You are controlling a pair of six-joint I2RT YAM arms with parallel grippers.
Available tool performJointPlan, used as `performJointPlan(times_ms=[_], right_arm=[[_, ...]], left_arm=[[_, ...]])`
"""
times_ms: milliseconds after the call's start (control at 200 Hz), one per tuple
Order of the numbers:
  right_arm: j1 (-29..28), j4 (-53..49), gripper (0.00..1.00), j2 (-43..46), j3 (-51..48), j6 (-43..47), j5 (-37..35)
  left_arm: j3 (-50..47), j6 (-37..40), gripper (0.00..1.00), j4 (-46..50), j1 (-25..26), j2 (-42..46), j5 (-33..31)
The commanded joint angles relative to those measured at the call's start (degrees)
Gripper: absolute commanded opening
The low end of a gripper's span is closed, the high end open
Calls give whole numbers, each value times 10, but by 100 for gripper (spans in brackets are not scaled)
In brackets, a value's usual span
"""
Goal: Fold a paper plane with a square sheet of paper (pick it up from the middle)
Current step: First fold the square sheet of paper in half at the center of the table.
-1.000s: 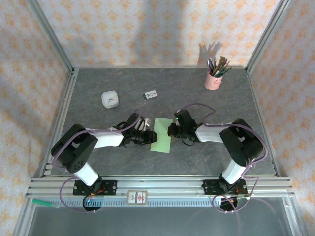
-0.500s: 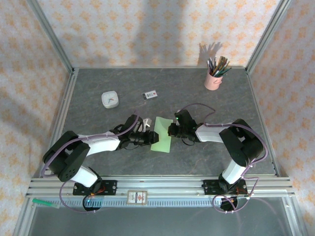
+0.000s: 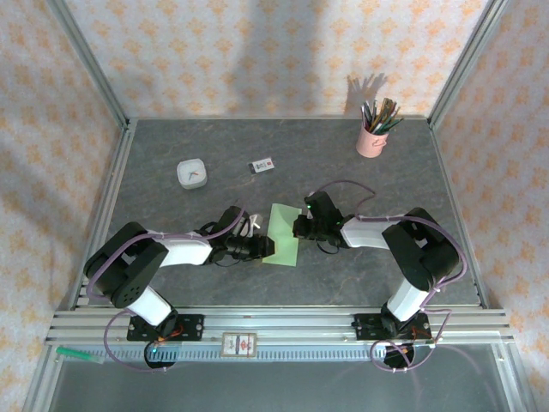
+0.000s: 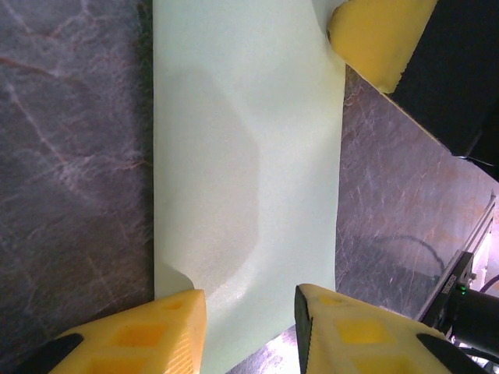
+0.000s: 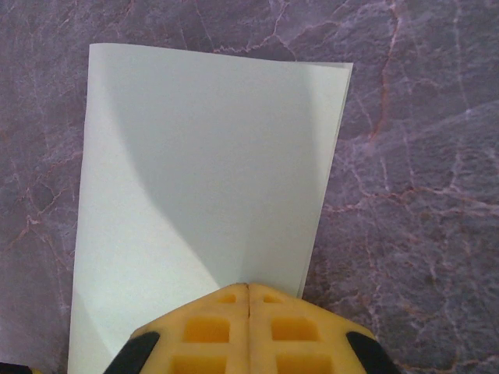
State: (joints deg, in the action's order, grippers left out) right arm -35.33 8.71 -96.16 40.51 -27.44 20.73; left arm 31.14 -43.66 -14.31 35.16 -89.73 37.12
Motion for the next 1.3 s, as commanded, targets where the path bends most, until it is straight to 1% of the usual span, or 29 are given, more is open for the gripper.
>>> performJointPlan(times_ms=[0,170,445,681,816,1006,1131,1296], right_arm=[[6,-121,1,-25,-26,6,-72],[6,-122,1,-24,-25,6,-72],[6,-123,1,-26,-25,6,-74],[6,-125,1,-24,-25,7,-75],[6,-125,1,-24,-23,6,-75],[6,-126,1,-23,-23,7,-76],[6,-127,1,-21,-24,7,-76],[6,-128,1,-19,-27,7,-78]], left_arm=[[-9,0,38,6,-3,18,0],[-11,-21,38,-25,-1,37,22],[-3,-16,38,-43,-1,-5,22],[-11,-8,36,-30,-1,-19,11],[-14,-6,36,-20,-2,-6,6],[13,-10,36,-28,-4,20,7],[39,0,35,-18,-7,-3,6],[51,0,34,-24,-7,-33,10]])
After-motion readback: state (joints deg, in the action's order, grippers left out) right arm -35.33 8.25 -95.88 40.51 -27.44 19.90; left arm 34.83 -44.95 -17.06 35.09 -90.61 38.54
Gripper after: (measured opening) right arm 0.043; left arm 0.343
